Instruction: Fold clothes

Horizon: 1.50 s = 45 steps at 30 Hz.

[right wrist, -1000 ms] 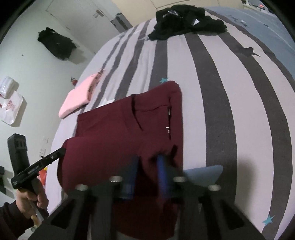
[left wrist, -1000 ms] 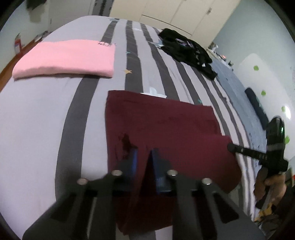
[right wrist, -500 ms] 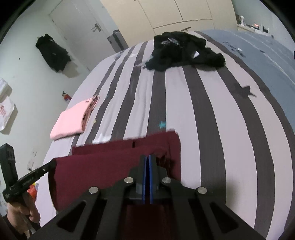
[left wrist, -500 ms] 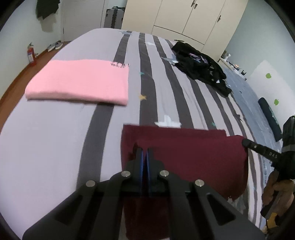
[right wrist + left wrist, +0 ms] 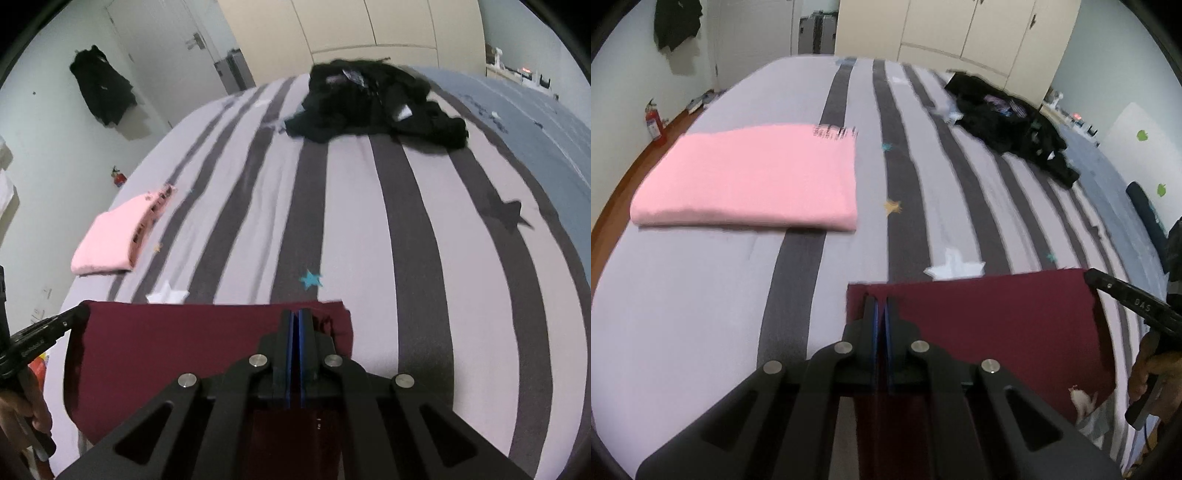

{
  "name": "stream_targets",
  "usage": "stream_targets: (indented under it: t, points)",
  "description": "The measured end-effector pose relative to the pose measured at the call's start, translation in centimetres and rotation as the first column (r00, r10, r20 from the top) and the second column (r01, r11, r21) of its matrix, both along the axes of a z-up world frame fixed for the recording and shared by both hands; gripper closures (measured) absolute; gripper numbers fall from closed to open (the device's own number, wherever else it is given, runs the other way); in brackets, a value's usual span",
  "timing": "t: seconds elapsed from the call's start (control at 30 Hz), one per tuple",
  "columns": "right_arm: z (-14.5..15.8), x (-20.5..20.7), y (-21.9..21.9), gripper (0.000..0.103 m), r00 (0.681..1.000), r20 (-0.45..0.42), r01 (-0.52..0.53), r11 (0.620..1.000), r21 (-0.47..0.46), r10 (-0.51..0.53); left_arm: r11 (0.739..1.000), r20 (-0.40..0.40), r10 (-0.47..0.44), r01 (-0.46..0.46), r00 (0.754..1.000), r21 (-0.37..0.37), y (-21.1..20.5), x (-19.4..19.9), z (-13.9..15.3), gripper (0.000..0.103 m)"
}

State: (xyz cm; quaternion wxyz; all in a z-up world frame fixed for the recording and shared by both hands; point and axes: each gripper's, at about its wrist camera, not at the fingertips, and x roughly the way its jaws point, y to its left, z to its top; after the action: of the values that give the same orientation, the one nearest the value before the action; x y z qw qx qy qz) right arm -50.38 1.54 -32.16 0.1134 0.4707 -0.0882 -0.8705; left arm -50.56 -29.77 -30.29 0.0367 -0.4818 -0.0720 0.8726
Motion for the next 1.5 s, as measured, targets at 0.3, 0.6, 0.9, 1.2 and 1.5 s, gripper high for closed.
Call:
stream_targets:
  t: [0.3, 0.6, 0.9, 1.2, 1.5]
  points:
    - [-0.7, -0.2, -0.2, 0.093, 1.000, 0.014, 0.001, 0.997, 0.072, -0.002, 0.996, 0.004, 0.066, -0.066, 0.998, -0.053, -1.7, -0.6, -0.5, 0.087]
    - [2.5, 1.2, -2.2, 0.089, 0.998, -0.047, -0.042, 0.999, -0.011, 0.041, 0.999, -0.040, -0.039, 0.040, 0.998, 0.029, -0.8, -0.4, 2.1, 0.097]
    - [-1.7, -0.2, -6.3, 0.095, 0.996, 0.008, -0.092, 0.994, 0.056, 0.091, 0.975, 0.090, 0.015, 0.005, 0.996, -0.222, 0.6, -2.4, -2.0, 0.103]
    - [-2.0, 0.0, -6.1, 0.095, 0.996, -0.040, -0.082, 0.996, 0.046, 0.083, 0.985, 0.050, 0.113, -0.106, 0.992, -0.133, -4.0, 0.0, -0.2, 0.103]
    - [-0.6, 0.9, -5.6, 0.094, 0.997, -0.026, -0.069, 0.998, -0.003, 0.069, 0.999, 0.096, -0.051, 0.051, 0.994, -0.001, 0.8, -1.3, 0.8, 0.103]
